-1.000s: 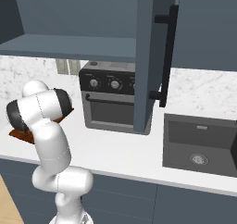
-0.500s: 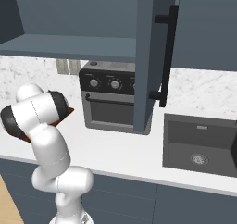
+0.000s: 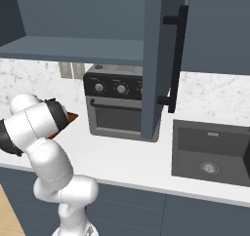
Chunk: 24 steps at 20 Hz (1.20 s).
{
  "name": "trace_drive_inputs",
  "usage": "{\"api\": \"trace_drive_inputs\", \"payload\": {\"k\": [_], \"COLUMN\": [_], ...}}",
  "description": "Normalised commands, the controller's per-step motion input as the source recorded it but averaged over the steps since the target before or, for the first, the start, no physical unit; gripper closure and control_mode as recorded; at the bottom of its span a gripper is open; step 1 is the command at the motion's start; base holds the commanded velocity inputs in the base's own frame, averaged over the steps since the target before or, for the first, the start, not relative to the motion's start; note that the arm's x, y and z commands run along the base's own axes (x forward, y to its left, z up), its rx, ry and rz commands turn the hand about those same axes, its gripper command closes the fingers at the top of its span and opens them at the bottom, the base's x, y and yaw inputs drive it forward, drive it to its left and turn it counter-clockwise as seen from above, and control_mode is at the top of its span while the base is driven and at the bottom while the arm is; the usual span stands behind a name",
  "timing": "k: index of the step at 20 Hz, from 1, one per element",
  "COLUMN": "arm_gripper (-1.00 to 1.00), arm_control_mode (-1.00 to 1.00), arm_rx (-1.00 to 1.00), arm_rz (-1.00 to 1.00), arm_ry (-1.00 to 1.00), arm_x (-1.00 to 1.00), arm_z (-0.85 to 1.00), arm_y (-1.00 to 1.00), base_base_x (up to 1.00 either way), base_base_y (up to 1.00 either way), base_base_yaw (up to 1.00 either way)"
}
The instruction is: Pick the kettle from the counter and place it on the tray. Then pick the mug from the cabinet and place it on the tray. Then close the cabinet doors.
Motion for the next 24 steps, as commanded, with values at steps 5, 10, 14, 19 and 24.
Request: {"api": "trace_drive_inputs", "payload": {"k": [5, 10, 14, 19, 24], "arm_gripper": [-1.0, -1.0, -1.0, -1.0, -1.0], "arm_control_mode": [-1.0, -1.0, -1.0, -1.0, -1.0], "arm_rx": [0.01, 0.08, 0.12, 0.06, 0.01], "arm_rz": [0.0, -0.05, -0.09, -0.1, -0.1], "arm_ry": [-0.01, 0.06, 0.17, 0.14, 0.01], "arm_x": [-0.22, -0.3, -0.32, -0.39, -0.36], "arm_z": [0.46, 0.68, 0.79, 0.77, 0.86], "arm_y": [-0.13, -0.08, -0.11, -0.16, -0.23], "base_base_x": [0.0, 0.0, 0.0, 0.0, 0.0], "base_base_y": [0.0, 0.0, 0.0, 0.0, 0.0], "base_base_yaw": [0.0, 0.0, 0.0, 0.0, 0.0]}}
